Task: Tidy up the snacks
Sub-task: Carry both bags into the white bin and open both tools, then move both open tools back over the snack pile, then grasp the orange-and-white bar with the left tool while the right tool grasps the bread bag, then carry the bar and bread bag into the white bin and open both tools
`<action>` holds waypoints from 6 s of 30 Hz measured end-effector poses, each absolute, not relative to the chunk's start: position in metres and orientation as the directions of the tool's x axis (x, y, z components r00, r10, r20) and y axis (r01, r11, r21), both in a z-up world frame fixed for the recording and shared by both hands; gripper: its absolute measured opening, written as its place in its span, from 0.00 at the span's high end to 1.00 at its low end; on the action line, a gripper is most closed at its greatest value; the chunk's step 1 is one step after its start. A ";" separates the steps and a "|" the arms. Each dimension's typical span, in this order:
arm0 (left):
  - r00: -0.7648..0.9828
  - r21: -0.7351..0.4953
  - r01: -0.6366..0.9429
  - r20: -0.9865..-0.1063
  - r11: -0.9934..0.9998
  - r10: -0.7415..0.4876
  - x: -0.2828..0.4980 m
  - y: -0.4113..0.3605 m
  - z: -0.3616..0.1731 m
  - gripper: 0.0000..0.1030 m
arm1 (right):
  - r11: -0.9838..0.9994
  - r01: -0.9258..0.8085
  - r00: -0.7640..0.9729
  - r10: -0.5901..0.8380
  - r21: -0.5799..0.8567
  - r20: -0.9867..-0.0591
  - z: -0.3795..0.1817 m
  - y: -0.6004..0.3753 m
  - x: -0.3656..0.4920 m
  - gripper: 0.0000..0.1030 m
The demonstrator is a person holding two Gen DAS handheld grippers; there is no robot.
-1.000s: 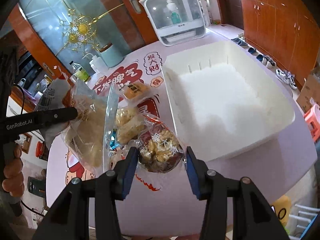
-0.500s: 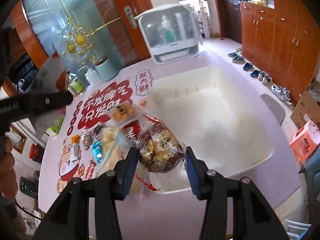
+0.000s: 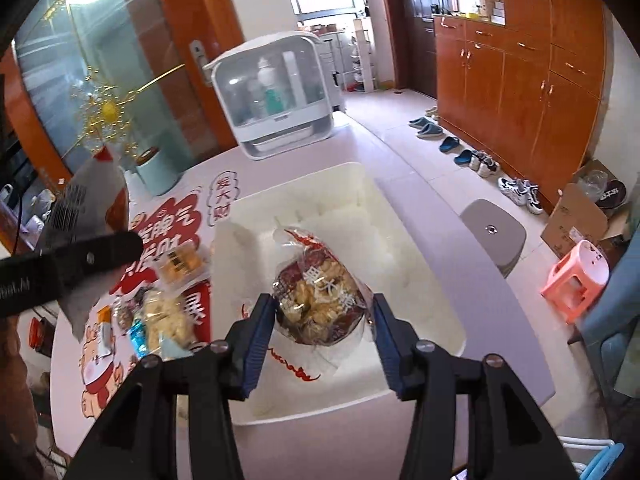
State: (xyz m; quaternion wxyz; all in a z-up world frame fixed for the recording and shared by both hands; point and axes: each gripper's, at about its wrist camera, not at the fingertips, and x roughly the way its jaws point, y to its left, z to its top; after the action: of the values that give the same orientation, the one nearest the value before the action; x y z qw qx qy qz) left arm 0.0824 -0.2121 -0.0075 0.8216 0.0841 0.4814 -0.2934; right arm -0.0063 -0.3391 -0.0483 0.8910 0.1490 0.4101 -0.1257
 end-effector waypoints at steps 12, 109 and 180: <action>0.392 -0.090 0.533 -0.855 0.841 -0.340 0.088 -0.205 -0.031 0.02 | 0.921 0.368 0.574 -0.117 0.127 -0.811 -0.071 -0.350 0.005 0.35; 0.182 0.017 0.046 -0.983 0.999 0.009 0.228 0.162 -0.235 0.62 | 0.867 -0.488 0.053 0.148 0.103 -0.988 -0.209 -0.105 0.131 0.41; 0.423 0.133 0.655 -0.880 0.744 -0.215 0.078 -0.274 -0.077 0.65 | 0.792 0.599 0.635 -0.381 0.117 -0.672 -0.056 -0.354 -0.003 0.45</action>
State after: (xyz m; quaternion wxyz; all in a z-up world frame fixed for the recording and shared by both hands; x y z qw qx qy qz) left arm 0.0780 -0.2738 -0.0771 0.8098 0.2364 0.4651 -0.2684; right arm -0.0030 -0.3541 -0.0561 0.8885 0.1672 0.3265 -0.2757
